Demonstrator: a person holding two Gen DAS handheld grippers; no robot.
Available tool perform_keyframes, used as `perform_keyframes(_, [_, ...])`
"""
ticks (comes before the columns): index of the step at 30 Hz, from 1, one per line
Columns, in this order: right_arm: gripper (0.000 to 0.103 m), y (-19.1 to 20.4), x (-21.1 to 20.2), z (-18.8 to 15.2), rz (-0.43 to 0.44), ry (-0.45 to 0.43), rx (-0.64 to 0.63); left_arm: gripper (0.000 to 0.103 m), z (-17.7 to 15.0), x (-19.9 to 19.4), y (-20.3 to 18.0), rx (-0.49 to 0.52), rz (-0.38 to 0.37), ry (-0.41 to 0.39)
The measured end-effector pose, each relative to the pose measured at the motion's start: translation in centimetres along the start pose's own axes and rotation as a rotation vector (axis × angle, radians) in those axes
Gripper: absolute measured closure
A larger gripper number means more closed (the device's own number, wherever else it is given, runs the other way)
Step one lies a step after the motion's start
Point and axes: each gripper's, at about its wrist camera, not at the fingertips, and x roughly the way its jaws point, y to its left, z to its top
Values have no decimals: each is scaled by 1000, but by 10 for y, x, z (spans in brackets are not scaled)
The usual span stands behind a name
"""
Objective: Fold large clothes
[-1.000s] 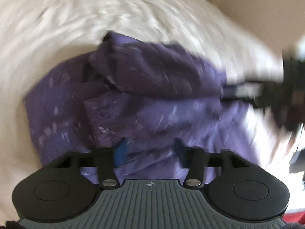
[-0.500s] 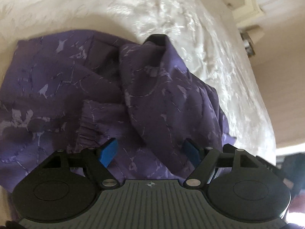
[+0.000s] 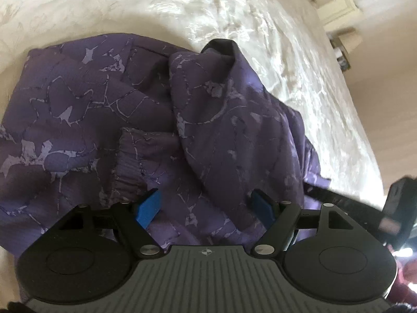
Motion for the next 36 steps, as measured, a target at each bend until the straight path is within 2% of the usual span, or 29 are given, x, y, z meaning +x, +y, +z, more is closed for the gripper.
perform_keyframes(1, [96,-3,-8,2,80,-12,42,28,0,-1,-1,9,0,-1])
perform_keyframes(2, [96,-9,-23,4,229,-60,96,28,0,0,-1,11,-4,-2])
perform_keyframes(3, [96,-13,-36,4,342,-110,130,28,0,0,-2,10,-10,-5])
perform_keyframes(4, [96,-20,-49,4,436,-168,169,28,0,-1,-2,5,-18,-8])
perform_keyframes(5, [96,-30,-57,2,475,-205,216,28,0,-2,-1,0,-31,-16])
perform_keyframes(6, [96,-41,-57,0,462,-205,267,28,-1,-4,2,-3,-39,-21])
perform_keyframes(7, [95,-54,-51,-3,413,-182,314,28,-1,-3,3,-5,-41,-21])
perform_keyframes(9, [94,-75,-31,-10,211,-94,351,28,0,3,5,-6,-29,-2])
perform_keyframes(10, [92,-79,-26,-12,144,-66,335,29,1,8,0,-5,-12,5])
perform_keyframes(11, [86,-81,-23,-15,84,-47,305,29,1,10,-1,-1,-9,7])
perform_keyframes(12, [86,-80,-24,-17,57,-44,286,29,1,12,-1,1,-11,8])
perform_keyframes(15, [81,-79,-35,-23,72,-68,261,28,2,14,-3,-6,-13,1])
perform_keyframes(17, [41,-74,-41,-26,76,-88,239,30,3,19,-1,-16,-6,8])
perform_keyframes(19, [28,-69,-45,-28,105,-106,228,30,9,22,-3,-33,-8,7])
perform_keyframes(20, [29,-65,-43,-26,115,-96,225,34,10,23,-2,-42,-10,-5])
perform_keyframes(21, [29,-64,-38,-25,112,-71,218,43,12,24,-1,-52,-22,-16])
perform_keyframes(22, [29,-60,-32,-24,105,-49,212,72,11,22,0,-66,-53,-24])
perform_keyframes(23, [29,-60,-26,-24,108,-34,207,89,11,24,3,-98,-88,-17])
perform_keyframes(24, [29,-57,-22,-24,120,-26,205,89,11,25,5,-119,-95,-14])
perform_keyframes(25, [32,-54,-18,-24,135,-17,204,95,10,23,4,-123,-93,-25])
perform_keyframes(27, [53,-46,-15,-21,174,-5,184,98,10,15,-5,-91,-80,-48])
perform_keyframes(28, [78,-41,-18,-19,180,-10,164,99,11,6,-11,-75,-84,-65])
perform_keyframes(29, [88,-38,-22,-16,192,-25,151,99,11,-4,-19,-60,-100,-90])
perform_keyframes(32, [88,-35,-56,-15,372,-145,172,99,9,-48,-44,33,-121,-189])
perform_keyframes(33, [88,-35,-64,-16,387,-169,177,99,7,-58,-47,60,-112,-205])
perform_keyframes(34, [88,-36,-67,-18,358,-171,173,98,5,-64,-45,72,-102,-203])
perform_keyframes(36, [85,-39,-55,-26,275,-113,178,98,-3,-55,-34,45,-73,-161])
